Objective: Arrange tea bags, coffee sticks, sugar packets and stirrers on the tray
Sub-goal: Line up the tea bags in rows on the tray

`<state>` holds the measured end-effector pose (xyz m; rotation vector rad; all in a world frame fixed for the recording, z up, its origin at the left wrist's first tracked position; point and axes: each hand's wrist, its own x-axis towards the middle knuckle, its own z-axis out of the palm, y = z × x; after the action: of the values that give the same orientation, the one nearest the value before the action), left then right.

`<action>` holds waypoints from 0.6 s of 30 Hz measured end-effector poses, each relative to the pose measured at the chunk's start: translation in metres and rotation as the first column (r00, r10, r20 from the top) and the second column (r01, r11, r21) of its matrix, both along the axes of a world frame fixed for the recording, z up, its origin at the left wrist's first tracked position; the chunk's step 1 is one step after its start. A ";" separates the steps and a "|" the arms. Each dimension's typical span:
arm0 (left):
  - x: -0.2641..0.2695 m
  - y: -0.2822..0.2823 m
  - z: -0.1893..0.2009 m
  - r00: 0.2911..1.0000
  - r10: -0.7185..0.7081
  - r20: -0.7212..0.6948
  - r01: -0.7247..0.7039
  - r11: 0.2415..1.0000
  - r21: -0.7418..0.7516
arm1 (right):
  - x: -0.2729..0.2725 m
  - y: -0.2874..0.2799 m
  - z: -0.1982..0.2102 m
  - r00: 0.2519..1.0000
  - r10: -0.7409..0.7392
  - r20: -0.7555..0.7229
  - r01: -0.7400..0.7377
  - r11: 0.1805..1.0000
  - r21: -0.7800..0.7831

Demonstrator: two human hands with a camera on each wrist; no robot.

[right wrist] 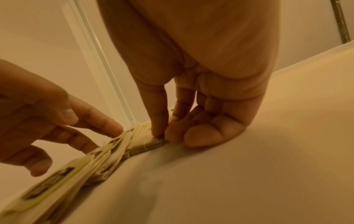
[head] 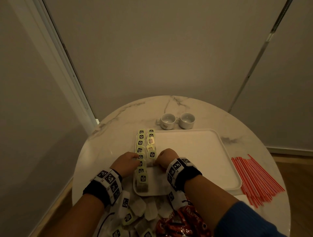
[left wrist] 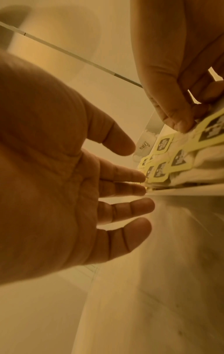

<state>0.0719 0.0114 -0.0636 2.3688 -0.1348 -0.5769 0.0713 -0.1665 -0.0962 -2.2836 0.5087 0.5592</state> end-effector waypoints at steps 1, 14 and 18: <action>0.000 0.000 0.000 1.000 0.001 -0.001 -0.001 1.000 -0.003 | 0.000 0.000 0.001 1.000 0.009 0.002 -0.009 1.000 -0.005; 0.001 0.000 0.003 1.000 -0.016 -0.013 0.016 1.000 0.026 | -0.001 -0.003 0.005 0.999 -0.048 -0.005 0.049 0.994 0.093; -0.004 0.000 0.013 1.000 -0.025 0.002 0.025 0.999 0.036 | -0.004 -0.006 0.011 0.999 -0.055 0.001 0.054 0.993 0.100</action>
<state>0.0679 0.0112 -0.0502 2.4060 -0.1564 -0.5929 0.0675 -0.1725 -0.0856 -2.1688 0.5278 0.5413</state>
